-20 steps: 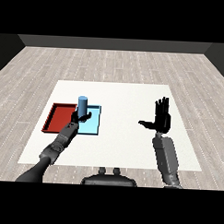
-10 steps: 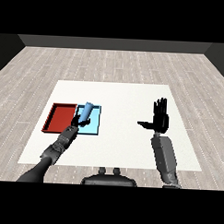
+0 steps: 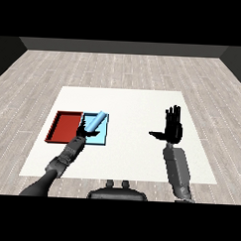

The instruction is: Pick the blue can and put it in the blue box

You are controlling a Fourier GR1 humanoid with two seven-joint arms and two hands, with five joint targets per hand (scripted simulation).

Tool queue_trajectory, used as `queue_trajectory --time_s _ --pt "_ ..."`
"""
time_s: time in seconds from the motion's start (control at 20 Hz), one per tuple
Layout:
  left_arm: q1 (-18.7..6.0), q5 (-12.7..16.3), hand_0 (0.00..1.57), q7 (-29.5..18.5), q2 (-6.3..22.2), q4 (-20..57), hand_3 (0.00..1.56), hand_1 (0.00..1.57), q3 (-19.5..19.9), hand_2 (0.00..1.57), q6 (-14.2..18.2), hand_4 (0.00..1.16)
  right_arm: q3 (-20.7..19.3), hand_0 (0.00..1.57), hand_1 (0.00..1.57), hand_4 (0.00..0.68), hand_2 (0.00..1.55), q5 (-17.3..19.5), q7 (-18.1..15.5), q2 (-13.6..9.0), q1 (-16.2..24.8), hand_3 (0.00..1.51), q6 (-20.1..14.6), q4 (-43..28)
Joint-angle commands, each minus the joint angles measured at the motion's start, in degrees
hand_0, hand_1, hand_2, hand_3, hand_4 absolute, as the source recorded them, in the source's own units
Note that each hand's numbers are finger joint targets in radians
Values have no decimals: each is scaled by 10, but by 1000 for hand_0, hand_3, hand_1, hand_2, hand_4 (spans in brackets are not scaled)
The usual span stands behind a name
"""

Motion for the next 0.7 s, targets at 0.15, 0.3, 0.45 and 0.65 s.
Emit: queue_trajectory --time_s 0.15,0.3,0.45,0.65 --pt "-14 37 0 -130 6 -88 0 0 49 0 79 0 1 0 0 0 0 -8 19 1 -17 0 -1 -13" --pt "-4 62 0 -208 0 -157 0 0 74 0 -21 0 14 0 0 0 0 2 -3 6 -1 0 14 -16" --pt "27 74 0 -293 -30 -226 0 0 75 0 -85 0 9 0 0 0 0 -3 5 -7 18 0 24 -21" --pt "80 79 0 -331 -14 -317 0 0 60 0 -164 0 22 0 0 0 0 16 -26 -10 44 0 55 17"
